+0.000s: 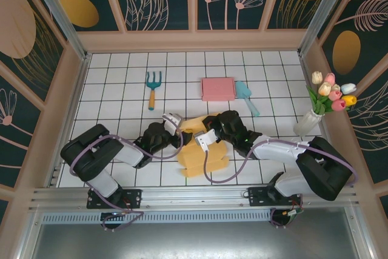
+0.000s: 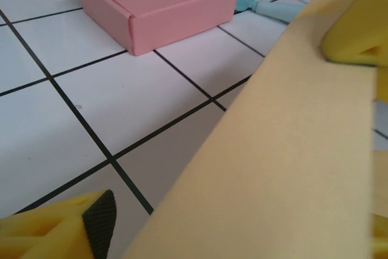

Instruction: Fold the paper box

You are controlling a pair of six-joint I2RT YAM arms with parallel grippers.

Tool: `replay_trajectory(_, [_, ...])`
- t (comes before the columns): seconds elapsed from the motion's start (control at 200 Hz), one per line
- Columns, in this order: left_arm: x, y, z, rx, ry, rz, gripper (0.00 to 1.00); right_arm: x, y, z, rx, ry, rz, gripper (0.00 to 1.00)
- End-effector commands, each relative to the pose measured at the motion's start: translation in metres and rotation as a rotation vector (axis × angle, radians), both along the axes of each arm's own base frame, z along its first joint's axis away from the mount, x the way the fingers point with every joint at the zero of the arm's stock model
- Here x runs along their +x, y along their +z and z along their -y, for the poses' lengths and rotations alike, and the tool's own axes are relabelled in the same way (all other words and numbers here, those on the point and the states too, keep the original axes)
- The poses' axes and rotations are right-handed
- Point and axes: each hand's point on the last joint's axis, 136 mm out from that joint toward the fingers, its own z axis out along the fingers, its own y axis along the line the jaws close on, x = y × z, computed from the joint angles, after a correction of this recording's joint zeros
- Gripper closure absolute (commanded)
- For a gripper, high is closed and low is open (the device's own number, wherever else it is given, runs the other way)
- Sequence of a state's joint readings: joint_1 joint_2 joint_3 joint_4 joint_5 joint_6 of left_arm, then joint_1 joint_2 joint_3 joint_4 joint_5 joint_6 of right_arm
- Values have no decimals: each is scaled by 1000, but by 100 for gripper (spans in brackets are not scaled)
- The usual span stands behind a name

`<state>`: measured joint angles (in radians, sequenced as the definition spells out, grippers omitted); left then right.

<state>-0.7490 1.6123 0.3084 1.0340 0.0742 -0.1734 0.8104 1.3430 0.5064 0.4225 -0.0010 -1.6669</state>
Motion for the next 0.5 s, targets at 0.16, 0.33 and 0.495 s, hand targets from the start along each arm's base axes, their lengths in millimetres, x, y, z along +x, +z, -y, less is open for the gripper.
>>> replay_trajectory(0.16, [-35,38,-23,-156,-6,8,2,-16,-39,13,-102,8,-135,100])
replay_trajectory(0.33, [-39,40,-55,-183,133,-21,12,-16,-40,14,-104,5,-139,100])
replay_trajectory(0.495, [-52,49,-57,-262,106,-57,36,-16,-41,16,-112,-3,-143,100])
